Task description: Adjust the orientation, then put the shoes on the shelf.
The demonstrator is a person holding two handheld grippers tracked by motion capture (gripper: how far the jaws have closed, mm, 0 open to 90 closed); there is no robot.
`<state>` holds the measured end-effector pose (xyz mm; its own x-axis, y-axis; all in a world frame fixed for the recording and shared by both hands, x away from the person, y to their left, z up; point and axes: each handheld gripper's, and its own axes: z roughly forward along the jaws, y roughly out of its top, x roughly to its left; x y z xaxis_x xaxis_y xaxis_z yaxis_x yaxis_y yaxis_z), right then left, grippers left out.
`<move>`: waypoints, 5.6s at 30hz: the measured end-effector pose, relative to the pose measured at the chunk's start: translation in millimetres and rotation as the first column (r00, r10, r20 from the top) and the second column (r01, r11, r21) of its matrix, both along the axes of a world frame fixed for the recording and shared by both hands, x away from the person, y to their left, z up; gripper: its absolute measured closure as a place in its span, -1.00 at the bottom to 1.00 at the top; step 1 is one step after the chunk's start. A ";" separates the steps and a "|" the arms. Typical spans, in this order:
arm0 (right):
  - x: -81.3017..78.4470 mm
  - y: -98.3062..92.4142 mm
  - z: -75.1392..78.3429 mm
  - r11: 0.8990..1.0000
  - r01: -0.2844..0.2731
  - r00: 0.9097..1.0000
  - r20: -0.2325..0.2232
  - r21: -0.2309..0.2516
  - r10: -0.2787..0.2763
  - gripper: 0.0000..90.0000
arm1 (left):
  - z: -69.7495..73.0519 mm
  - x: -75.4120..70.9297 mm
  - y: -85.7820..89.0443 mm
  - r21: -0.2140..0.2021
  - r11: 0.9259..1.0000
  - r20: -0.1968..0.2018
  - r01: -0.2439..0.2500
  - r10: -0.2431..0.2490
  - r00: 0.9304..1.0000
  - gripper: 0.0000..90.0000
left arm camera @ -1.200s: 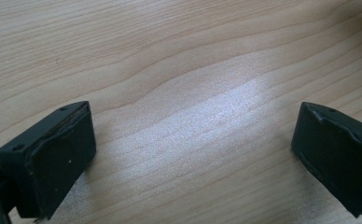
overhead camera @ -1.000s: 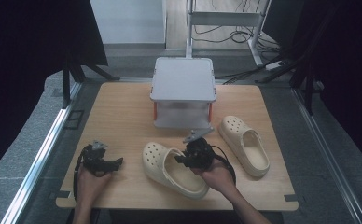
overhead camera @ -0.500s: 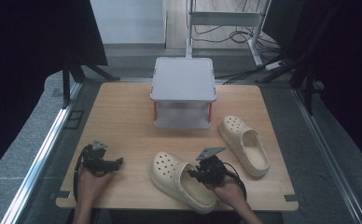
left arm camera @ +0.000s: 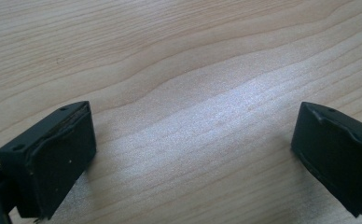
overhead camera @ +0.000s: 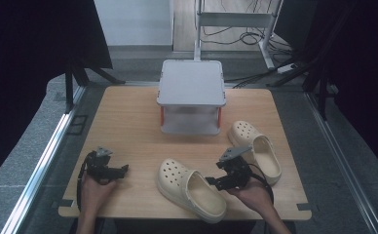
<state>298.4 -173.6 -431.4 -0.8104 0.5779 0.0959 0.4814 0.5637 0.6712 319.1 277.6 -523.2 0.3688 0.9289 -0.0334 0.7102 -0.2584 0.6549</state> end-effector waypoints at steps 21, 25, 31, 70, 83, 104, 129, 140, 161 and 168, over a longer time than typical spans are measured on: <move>55.7 -97.3 7.4 0.930 0.347 0.938 0.031 -0.117 -0.346 -0.49 | 0.1 0.0 0.1 0.002 1.000 -0.001 0.001 -0.001 1.000 -1.00; 73.8 -104.7 -0.2 0.930 0.353 0.936 0.030 -0.107 -0.352 -0.16 | 0.1 0.0 0.1 0.001 1.000 -0.001 0.001 -0.001 1.000 -1.00; 95.3 -98.3 -11.4 0.933 0.330 0.943 0.000 -0.140 -0.334 0.24 | 0.1 0.0 0.1 0.002 1.000 -0.001 0.001 -0.001 1.000 -1.00; 29.5 11.9 31.2 0.988 0.107 0.994 0.003 -0.108 -0.107 0.69 | 0.0 0.0 0.2 0.002 1.000 -0.001 0.001 -0.001 1.000 -1.00; 32.4 51.9 -7.6 0.990 0.039 0.998 -0.046 -0.132 -0.045 0.69 | 0.0 0.0 0.0 0.000 1.000 0.000 0.000 0.000 1.000 -1.00; 25.9 16.5 14.5 0.997 -0.038 0.998 -0.045 -0.064 0.035 -0.19 | 0.1 0.0 0.1 0.002 1.000 -0.001 0.001 -0.001 1.000 -1.00; 27.3 61.1 -25.4 0.978 -0.145 0.988 -0.064 -0.147 0.137 -0.39 | 0.0 0.0 0.0 -0.001 1.000 0.000 0.000 0.000 1.000 -1.00; 28.7 66.9 -24.5 0.980 -0.117 0.992 -0.072 -0.161 0.107 0.41 | 0.0 0.0 0.0 0.000 1.000 0.000 0.000 0.000 1.000 -1.00; 23.8 54.3 9.0 0.987 -0.053 0.995 -0.094 -0.154 0.038 0.44 | 0.0 0.0 0.2 0.002 1.000 -0.001 0.002 -0.002 1.000 -1.00; 25.4 48.2 28.9 0.989 -0.026 0.996 -0.094 -0.146 0.012 0.44 | -0.1 0.0 0.1 0.001 1.000 0.001 0.001 -0.001 1.000 -1.00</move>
<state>323.8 -125.5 -402.5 -0.8129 0.5760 0.0864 0.5260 0.6622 0.5337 319.1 277.7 -523.3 0.3699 0.9285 -0.0319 0.7092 -0.2600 0.6552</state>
